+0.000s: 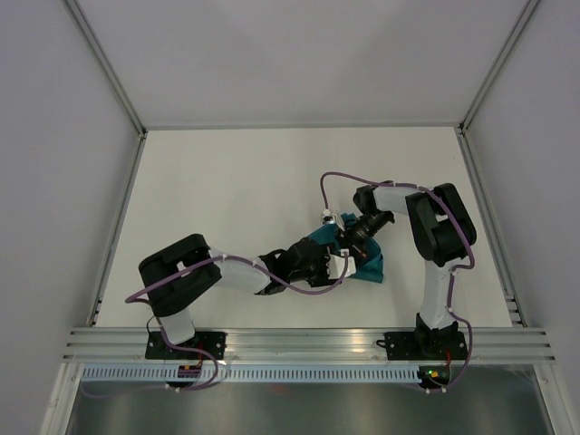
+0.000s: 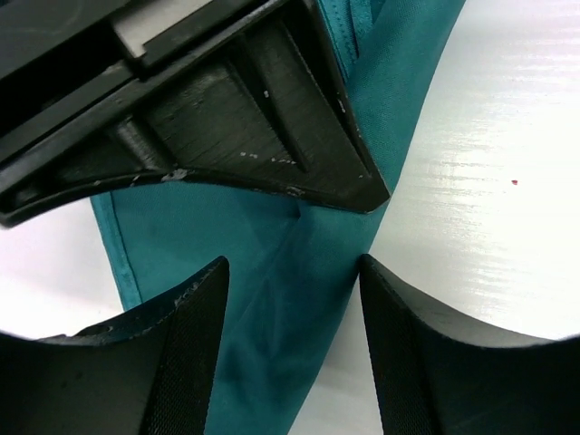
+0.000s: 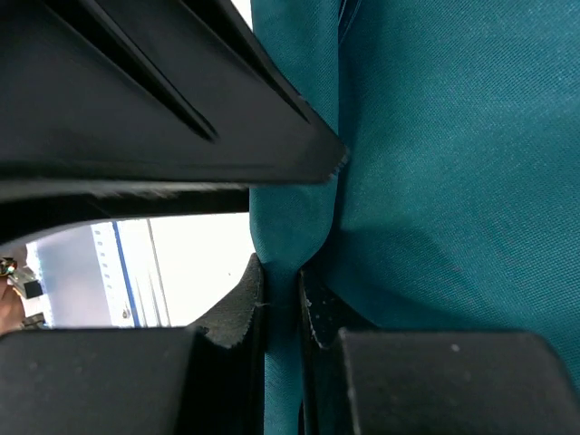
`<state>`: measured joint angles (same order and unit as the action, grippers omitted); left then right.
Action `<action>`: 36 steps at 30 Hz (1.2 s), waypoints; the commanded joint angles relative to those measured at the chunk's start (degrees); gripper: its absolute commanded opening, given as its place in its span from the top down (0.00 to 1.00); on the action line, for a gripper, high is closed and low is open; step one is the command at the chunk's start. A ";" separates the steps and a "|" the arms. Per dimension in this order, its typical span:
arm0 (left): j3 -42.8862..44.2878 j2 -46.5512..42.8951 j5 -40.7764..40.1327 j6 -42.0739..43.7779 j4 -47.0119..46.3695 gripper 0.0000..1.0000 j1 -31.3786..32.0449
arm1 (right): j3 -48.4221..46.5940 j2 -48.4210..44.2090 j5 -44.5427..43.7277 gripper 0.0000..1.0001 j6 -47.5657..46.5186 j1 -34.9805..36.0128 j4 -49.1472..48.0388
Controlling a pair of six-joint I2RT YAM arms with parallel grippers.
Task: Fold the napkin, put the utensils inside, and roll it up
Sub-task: Roll the napkin at the center of the board.
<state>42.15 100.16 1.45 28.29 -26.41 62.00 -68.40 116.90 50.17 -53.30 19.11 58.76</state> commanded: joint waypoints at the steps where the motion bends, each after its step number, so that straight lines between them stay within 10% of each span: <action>1: 3.20 1.61 3.82 4.66 1.53 0.34 0.40 | 1.96 4.03 -11.94 0.96 -3.92 0.22 -6.56; 10: 7.68 5.75 7.41 3.52 6.98 0.44 1.11 | 0.99 3.95 -12.47 0.96 -2.43 0.14 -6.82; 20: 14.70 11.81 8.39 -5.86 16.04 0.96 0.50 | -1.55 -0.79 -14.75 0.62 4.16 -2.06 -9.98; 36: 22.36 18.31 21.80 -23.63 22.46 0.98 -7.67 | -3.94 -12.73 -16.69 0.53 16.30 -14.98 -19.65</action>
<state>65.28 115.04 13.43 12.05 -12.32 55.61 -71.07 109.21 37.21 -38.39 7.29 48.29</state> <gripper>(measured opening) 0.058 0.463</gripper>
